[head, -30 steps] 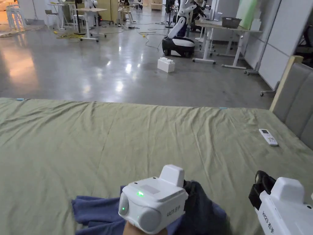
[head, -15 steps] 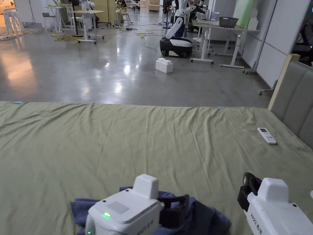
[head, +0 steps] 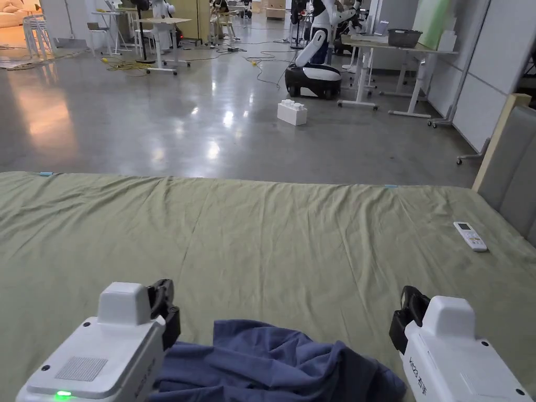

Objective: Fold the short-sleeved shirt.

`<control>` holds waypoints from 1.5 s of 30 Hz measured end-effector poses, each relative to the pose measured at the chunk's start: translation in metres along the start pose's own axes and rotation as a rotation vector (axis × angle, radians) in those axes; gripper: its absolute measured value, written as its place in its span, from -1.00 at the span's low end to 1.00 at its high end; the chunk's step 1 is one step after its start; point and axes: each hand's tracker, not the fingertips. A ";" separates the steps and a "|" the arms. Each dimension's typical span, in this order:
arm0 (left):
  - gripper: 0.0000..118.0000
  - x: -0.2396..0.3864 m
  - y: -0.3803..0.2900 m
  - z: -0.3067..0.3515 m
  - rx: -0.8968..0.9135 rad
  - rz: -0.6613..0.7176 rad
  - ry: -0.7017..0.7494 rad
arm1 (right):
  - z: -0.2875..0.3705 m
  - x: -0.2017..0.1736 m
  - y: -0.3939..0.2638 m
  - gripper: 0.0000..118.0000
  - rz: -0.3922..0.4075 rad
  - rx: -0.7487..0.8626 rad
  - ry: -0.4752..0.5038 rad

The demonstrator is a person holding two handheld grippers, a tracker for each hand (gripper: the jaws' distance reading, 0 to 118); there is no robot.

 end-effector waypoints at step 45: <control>-0.88 -0.015 -0.149 -0.068 -0.809 -0.063 0.035 | -0.044 0.026 -0.074 -1.00 0.055 -0.280 -0.018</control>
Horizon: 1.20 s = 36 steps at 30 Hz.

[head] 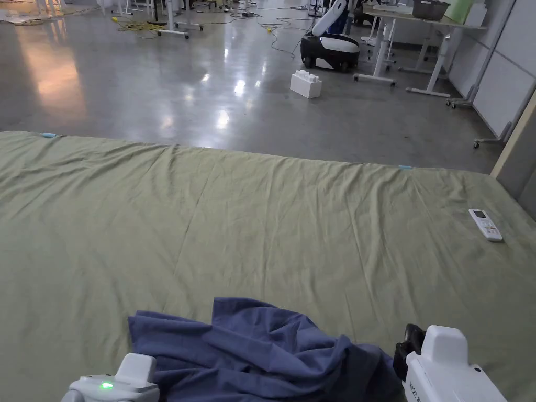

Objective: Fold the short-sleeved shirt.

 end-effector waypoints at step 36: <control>-0.89 -0.049 0.038 0.083 0.237 0.115 -0.057 | -0.043 0.010 0.020 -0.89 0.121 -0.162 0.139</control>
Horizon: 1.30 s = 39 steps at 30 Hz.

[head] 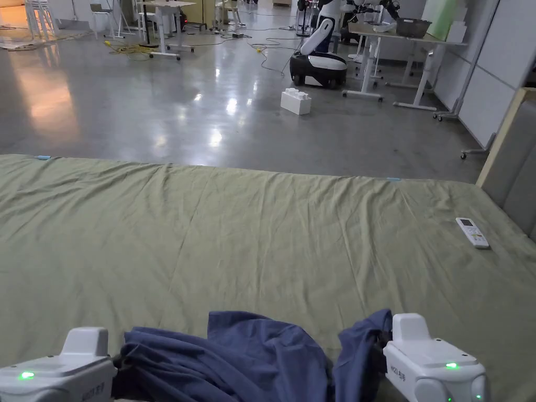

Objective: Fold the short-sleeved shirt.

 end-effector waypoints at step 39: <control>-0.91 -0.060 0.265 0.112 0.414 0.090 0.053 | 0.120 0.038 0.267 -0.89 -0.015 0.450 -0.175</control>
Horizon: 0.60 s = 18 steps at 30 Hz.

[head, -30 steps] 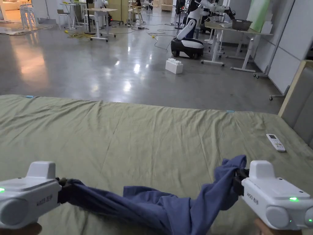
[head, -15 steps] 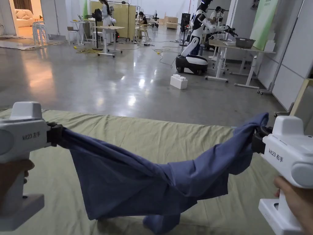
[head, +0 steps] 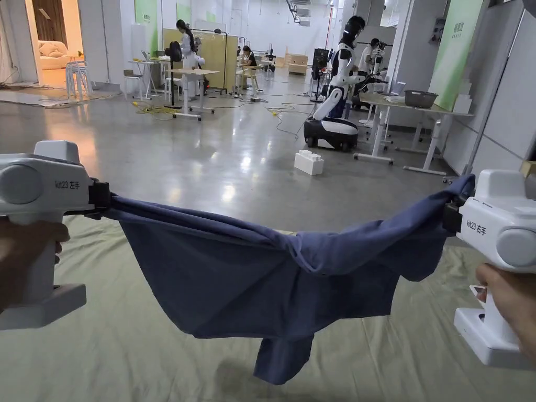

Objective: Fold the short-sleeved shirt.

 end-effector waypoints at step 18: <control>-0.91 0.007 0.053 -0.050 0.009 -0.038 0.038 | -0.084 -0.010 0.047 -0.89 -0.007 -0.055 -0.030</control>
